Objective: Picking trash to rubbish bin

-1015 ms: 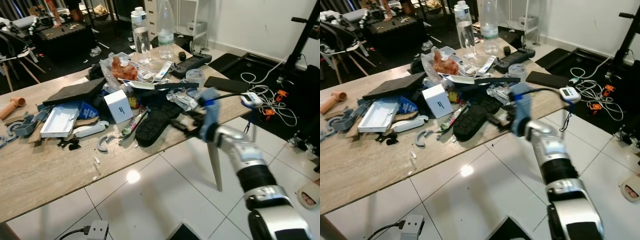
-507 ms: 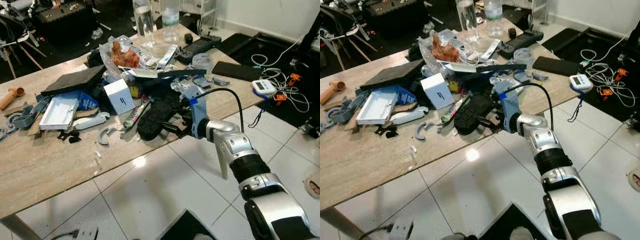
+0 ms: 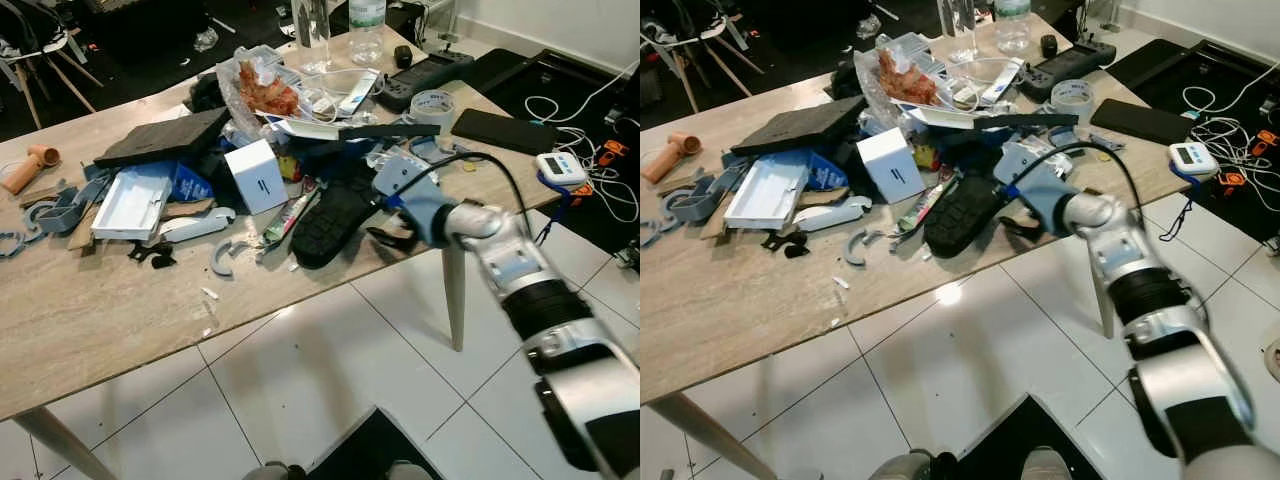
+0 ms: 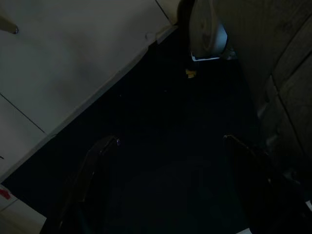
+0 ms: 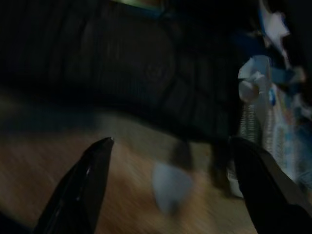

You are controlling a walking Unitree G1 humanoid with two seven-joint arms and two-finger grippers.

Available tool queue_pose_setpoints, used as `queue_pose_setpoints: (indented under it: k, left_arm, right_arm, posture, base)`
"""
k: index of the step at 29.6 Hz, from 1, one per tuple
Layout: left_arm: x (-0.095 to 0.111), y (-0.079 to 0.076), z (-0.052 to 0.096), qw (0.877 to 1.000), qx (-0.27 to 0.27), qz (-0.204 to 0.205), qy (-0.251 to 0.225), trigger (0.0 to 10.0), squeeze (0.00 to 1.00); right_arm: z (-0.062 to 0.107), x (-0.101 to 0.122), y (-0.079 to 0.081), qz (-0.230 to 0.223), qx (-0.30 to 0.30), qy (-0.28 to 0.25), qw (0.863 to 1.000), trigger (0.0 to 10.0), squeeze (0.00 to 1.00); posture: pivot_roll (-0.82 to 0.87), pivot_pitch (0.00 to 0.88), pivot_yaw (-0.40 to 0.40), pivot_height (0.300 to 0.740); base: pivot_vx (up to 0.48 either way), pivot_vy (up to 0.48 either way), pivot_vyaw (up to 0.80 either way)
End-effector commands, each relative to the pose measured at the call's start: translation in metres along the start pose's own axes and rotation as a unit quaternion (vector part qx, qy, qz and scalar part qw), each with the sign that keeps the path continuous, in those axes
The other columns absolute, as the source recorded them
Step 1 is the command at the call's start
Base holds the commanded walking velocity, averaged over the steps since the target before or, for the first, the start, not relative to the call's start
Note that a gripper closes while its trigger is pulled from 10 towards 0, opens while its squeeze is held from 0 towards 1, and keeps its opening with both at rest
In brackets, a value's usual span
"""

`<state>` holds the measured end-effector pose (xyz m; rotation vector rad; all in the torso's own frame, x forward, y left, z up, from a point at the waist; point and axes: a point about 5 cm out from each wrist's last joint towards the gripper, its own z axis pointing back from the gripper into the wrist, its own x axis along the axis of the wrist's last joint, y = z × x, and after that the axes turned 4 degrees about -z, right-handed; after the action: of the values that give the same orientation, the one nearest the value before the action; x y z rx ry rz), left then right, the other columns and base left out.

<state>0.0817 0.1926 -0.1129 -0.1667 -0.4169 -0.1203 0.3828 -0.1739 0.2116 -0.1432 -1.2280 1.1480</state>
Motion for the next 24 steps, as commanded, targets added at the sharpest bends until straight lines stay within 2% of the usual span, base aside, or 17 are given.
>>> queue_pose_setpoints:
  k: [1,2,3,4,7,8,10,11,12,13,14,16,17,18,19,20,24]
  left_arm:
    - [-0.001,-0.016,-0.005,1.000,-0.022,0.003,0.005,10.0,0.00]
    - [-0.001,-0.016,-0.005,1.000,-0.022,0.003,0.005,10.0,0.00]
    - [-0.001,-0.017,-0.005,1.000,-0.023,0.003,0.005,10.0,0.00]
    - [-0.001,-0.017,-0.005,1.000,-0.023,0.003,0.005,10.0,0.00]
    - [-0.001,-0.019,-0.005,1.000,-0.023,0.006,0.005,10.0,0.00]
    - [-0.001,-0.019,-0.005,1.000,-0.023,0.006,0.005,10.0,0.00]
    - [-0.001,-0.019,-0.006,1.000,-0.024,0.007,0.006,10.0,0.00]
    - [-0.001,-0.019,-0.006,1.000,-0.024,0.007,0.006,10.0,0.00]
    - [-0.001,-0.020,-0.006,1.000,-0.023,0.008,0.006,10.0,0.00]
    - [-0.001,-0.020,-0.006,1.000,-0.023,0.008,0.007,10.0,0.00]
    - [-0.001,-0.020,-0.006,1.000,-0.023,0.008,0.007,10.0,0.00]
    - [-0.002,-0.020,-0.006,1.000,-0.023,0.009,0.007,10.0,0.00]
    - [-0.002,-0.020,-0.006,1.000,-0.023,0.009,0.007,10.0,0.00]
    - [-0.002,-0.021,-0.006,1.000,-0.023,0.010,0.007,10.0,0.00]
    - [-0.002,-0.021,-0.006,1.000,-0.023,0.010,0.007,10.0,0.00]
    - [-0.004,-0.021,-0.005,1.000,-0.022,0.012,0.008,10.0,0.00]
    - [-0.006,-0.021,-0.005,1.000,-0.021,0.017,0.010,10.0,0.00]
  right_arm:
    - [0.009,0.005,0.002,0.115,0.071,0.030,0.990,10.0,0.00]
    - [0.009,0.005,0.002,0.115,0.071,0.030,0.990,10.0,0.00]
    - [0.014,0.004,0.000,0.148,0.087,0.046,0.984,10.0,0.00]
    - [0.014,0.004,0.000,0.148,0.087,0.046,0.984,10.0,0.00]
    - [0.020,0.002,-0.007,0.229,0.095,0.086,0.965,10.0,0.00]
    - [0.020,0.002,-0.007,0.229,0.095,0.086,0.965,10.0,0.00]
    - [0.016,0.002,-0.013,0.305,0.082,0.106,0.943,10.0,0.00]
    - [0.016,0.002,-0.013,0.305,0.082,0.106,0.943,10.0,0.00]
    - [0.012,0.001,-0.013,0.335,0.072,0.106,0.933,10.0,0.00]
    - [0.007,0.002,-0.012,0.359,0.061,0.100,0.926,10.0,0.00]
    - [0.007,0.002,-0.012,0.359,0.061,0.100,0.926,10.0,0.00]
    - [-0.003,0.009,-0.009,0.405,0.019,0.074,0.911,10.0,0.00]
    - [-0.003,0.009,-0.009,0.405,0.019,0.074,0.911,10.0,0.00]
    - [-0.006,0.014,-0.007,0.431,0.002,0.061,0.900,10.0,0.00]
    - [-0.006,0.014,-0.007,0.431,0.002,0.061,0.900,10.0,0.00]
    - [-0.009,0.021,-0.007,0.452,-0.021,0.044,0.891,10.0,0.00]
    - [-0.011,0.036,-0.010,0.474,-0.067,0.009,0.878,10.0,0.00]
  posture:
    - [-0.10,0.168,0.113,0.740]
    - [-0.10,0.168,0.113,0.740]
    - [-0.10,0.168,0.112,0.740]
    - [-0.10,0.168,0.112,0.740]
    - [-0.11,0.170,0.110,0.740]
    - [-0.11,0.170,0.110,0.740]
    - [-0.12,0.171,0.106,0.740]
    - [-0.12,0.171,0.106,0.740]
    - [-0.12,0.171,0.105,0.740]
    - [-0.12,0.172,0.103,0.740]
    - [-0.12,0.172,0.103,0.740]
    - [-0.12,0.176,0.100,0.740]
    - [-0.12,0.176,0.100,0.740]
    - [-0.11,0.176,0.099,0.740]
    - [-0.11,0.176,0.099,0.740]
    - [-0.11,0.178,0.098,0.740]
    - [-0.11,0.180,0.096,0.740]
  base:
    - [0.000,0.000,0.00]
    - [0.000,0.000,0.00]
    - [0.000,0.000,0.00]
    - [0.000,0.000,0.00]
    - [0.000,0.000,0.00]
    - [0.000,0.000,0.00]
    - [0.000,0.000,0.00]
    - [0.000,0.000,0.00]
    - [0.000,0.000,0.00]
    - [0.000,0.000,0.00]
    - [0.000,0.000,0.00]
    - [0.000,0.000,0.00]
    - [0.000,0.000,0.00]
    - [0.000,0.000,0.00]
    - [0.000,0.000,0.00]
    - [0.000,0.000,0.00]
    - [0.000,0.000,0.00]
